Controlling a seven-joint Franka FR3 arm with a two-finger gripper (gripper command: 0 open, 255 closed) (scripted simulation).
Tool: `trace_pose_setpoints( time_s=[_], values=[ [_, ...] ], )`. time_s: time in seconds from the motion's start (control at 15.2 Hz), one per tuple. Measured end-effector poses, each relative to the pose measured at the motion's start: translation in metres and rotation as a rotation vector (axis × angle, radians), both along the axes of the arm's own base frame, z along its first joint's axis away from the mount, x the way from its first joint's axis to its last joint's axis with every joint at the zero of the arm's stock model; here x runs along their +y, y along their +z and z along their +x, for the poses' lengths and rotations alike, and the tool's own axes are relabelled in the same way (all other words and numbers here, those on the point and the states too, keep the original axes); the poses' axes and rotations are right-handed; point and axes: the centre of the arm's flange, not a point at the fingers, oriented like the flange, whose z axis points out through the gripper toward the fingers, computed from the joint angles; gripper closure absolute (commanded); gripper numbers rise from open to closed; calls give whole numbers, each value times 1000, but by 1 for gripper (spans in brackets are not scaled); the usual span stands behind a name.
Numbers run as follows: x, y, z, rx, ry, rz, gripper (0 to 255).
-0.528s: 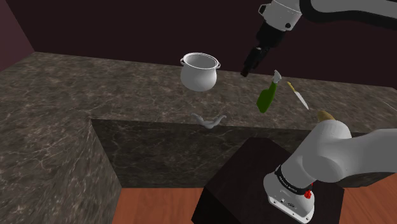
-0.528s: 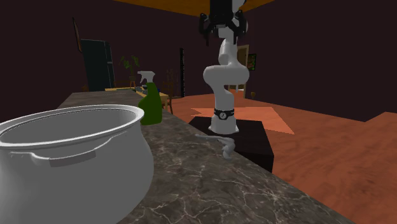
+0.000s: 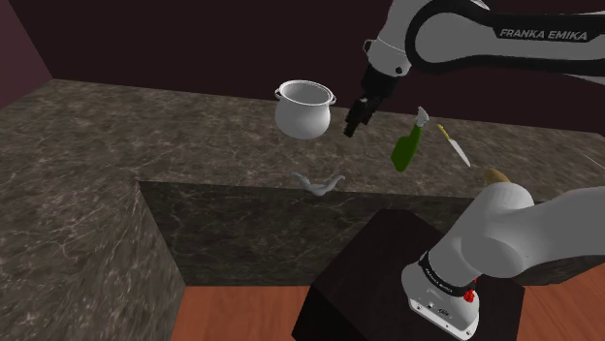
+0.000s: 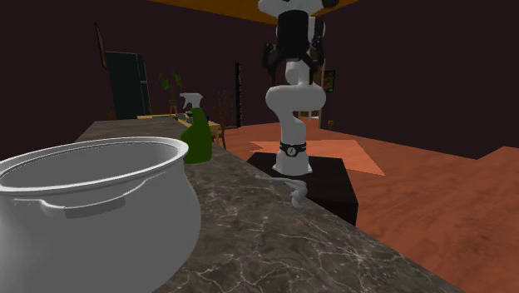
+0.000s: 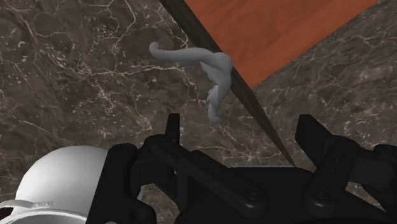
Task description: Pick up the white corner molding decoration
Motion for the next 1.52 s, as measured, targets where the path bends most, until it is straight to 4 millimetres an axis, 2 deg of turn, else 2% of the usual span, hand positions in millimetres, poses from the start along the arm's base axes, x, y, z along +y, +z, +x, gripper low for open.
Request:
trace_pose_setpoints(
  time_s=[1.06, 1.19, 1.52],
  values=[
    [38, -197, 86, 111, -14, -37, 0],
    [40, -214, 91, 118, -15, -39, 0],
    [42, -239, 92, 120, -15, -40, 0]
  ],
)
